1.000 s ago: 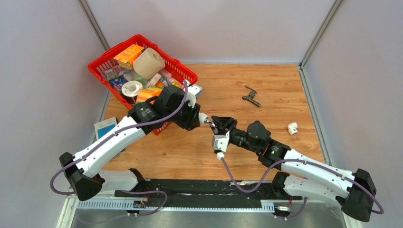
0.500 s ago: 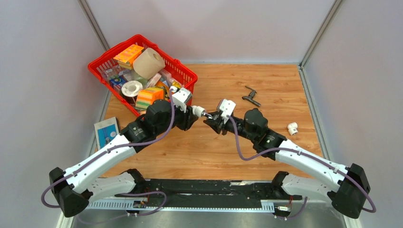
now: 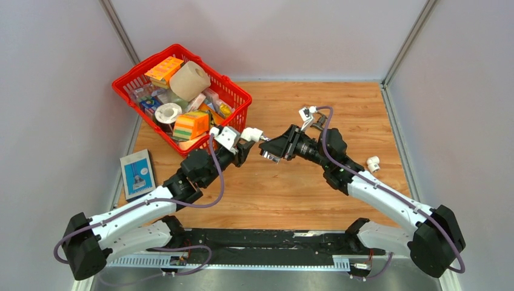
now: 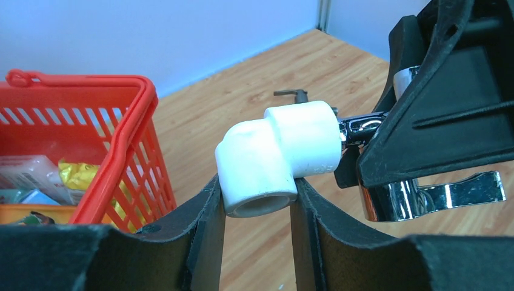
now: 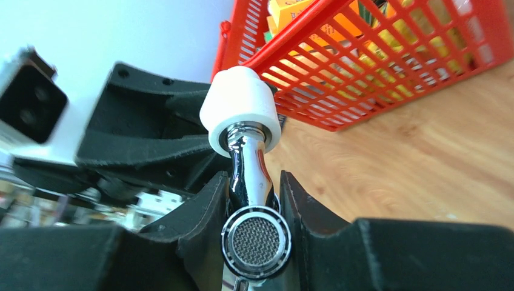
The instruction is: Install the water faucets
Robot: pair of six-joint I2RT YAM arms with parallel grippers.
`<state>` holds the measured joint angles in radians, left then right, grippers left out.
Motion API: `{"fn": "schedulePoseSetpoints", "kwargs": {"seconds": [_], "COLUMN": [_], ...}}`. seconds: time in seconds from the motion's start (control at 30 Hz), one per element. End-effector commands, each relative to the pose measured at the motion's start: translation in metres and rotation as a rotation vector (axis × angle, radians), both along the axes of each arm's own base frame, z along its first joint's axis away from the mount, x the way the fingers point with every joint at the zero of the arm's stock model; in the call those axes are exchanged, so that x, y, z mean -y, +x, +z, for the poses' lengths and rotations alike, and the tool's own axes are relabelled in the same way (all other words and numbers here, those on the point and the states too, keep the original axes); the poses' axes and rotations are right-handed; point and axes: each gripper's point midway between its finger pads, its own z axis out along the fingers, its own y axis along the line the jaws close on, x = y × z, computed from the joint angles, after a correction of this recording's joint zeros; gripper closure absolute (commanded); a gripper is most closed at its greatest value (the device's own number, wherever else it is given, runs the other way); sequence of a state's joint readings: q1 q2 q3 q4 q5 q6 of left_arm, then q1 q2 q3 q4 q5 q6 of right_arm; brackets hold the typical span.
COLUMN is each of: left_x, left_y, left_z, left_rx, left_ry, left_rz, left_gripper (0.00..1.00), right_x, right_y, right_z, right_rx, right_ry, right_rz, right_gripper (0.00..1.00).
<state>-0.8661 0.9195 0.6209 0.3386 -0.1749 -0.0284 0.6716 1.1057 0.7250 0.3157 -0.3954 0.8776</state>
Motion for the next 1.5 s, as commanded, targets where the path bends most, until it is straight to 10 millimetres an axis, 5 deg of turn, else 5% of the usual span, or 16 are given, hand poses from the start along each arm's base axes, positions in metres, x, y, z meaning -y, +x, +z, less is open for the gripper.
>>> {"fn": "schedulePoseSetpoints", "kwargs": {"seconds": [0.0,0.1,0.27,0.4,0.43,0.53,0.73,0.97,1.47], "left_x": [-0.025,-0.024,-0.017,-0.010,-0.007,-0.016,-0.002,0.015,0.037], "left_y": [0.010,0.010,-0.001,-0.021,-0.032,-0.034,-0.058,-0.061,-0.089], "left_z": [0.058,0.047,0.028,0.039,0.031,0.045,0.066,0.070,0.084], "left_rx": [0.240,0.180,0.023,-0.071,-0.119,-0.162,-0.172,-0.181,-0.209], "left_ry": [-0.092,-0.068,0.022,0.014,0.038,0.006,0.039,0.070,-0.018], "left_rz": [0.128,0.120,0.052,-0.079,-0.142,-0.229,-0.493,-0.671,-1.009], "left_gripper": [1.00,0.96,0.40,0.20,0.18,0.16,0.17,0.16,0.26], "right_x": [0.010,0.013,0.022,0.026,0.028,0.029,0.030,0.030,0.028], "right_y": [0.018,0.023,0.020,0.016,0.015,0.005,-0.018,-0.040,-0.054], "right_z": [0.018,0.027,0.051,0.058,0.057,0.057,0.068,0.089,0.096], "right_rx": [-0.139,0.007,0.309,0.462,0.509,0.624,0.879,1.089,1.186], "right_ry": [0.162,0.057,-0.053,-0.132,-0.156,-0.193,-0.223,-0.209,-0.174], "right_rz": [-0.092,-0.106,-0.085,-0.022,0.004,0.082,0.201,0.284,0.357], "right_gripper": [1.00,1.00,1.00,1.00,1.00,1.00,1.00,1.00,1.00]}}
